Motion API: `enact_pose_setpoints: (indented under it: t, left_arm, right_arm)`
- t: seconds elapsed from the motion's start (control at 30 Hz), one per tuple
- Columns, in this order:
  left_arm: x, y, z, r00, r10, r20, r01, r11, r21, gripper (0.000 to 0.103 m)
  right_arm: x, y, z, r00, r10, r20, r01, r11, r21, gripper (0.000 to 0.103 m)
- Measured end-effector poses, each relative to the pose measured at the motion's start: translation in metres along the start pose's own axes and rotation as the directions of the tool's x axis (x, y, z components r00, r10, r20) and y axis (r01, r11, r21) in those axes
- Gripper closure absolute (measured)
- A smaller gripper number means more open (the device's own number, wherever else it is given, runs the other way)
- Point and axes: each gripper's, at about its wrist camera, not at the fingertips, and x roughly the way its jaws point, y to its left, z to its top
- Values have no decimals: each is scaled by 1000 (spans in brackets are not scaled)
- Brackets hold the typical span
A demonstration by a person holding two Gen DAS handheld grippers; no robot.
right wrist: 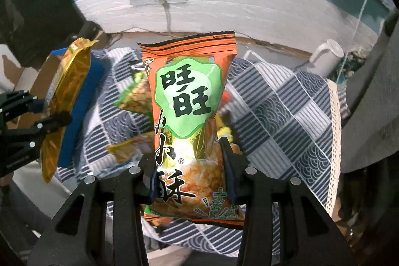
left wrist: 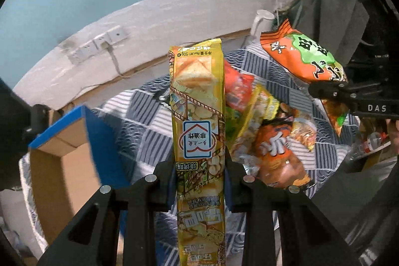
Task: Organize snacks
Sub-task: 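Lift both held packets and carry them over the cardboard box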
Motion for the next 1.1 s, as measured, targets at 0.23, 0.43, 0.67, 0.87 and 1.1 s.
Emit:
enact_pose_setpoints:
  t: [0.23, 0.43, 0.67, 0.87, 1.1]
  left_arm:
    - [-24, 28, -13, 998, 45, 39, -44, 999, -16, 73]
    - [-34, 56, -27, 994, 100, 45, -98, 994, -49, 73]
    - [-39, 89, -47, 988, 150, 38, -146, 985, -91, 73]
    - [-44, 122, -68, 982, 188, 31, -181, 973, -144, 73]
    - [-41, 164, -89, 974, 226, 24, -215, 952, -216, 73]
  right_arm:
    - [-6, 46, 10, 999, 43, 13, -42, 996, -75, 63]
    - [-2, 85, 21, 996, 85, 2, -84, 987, -138, 63]
    - [5, 129, 36, 991, 130, -13, -130, 971, -201, 63]
    - [17, 172, 53, 987, 159, -37, -163, 956, -244, 63]
    - [36, 231, 76, 979, 190, -79, -205, 938, -278, 63]
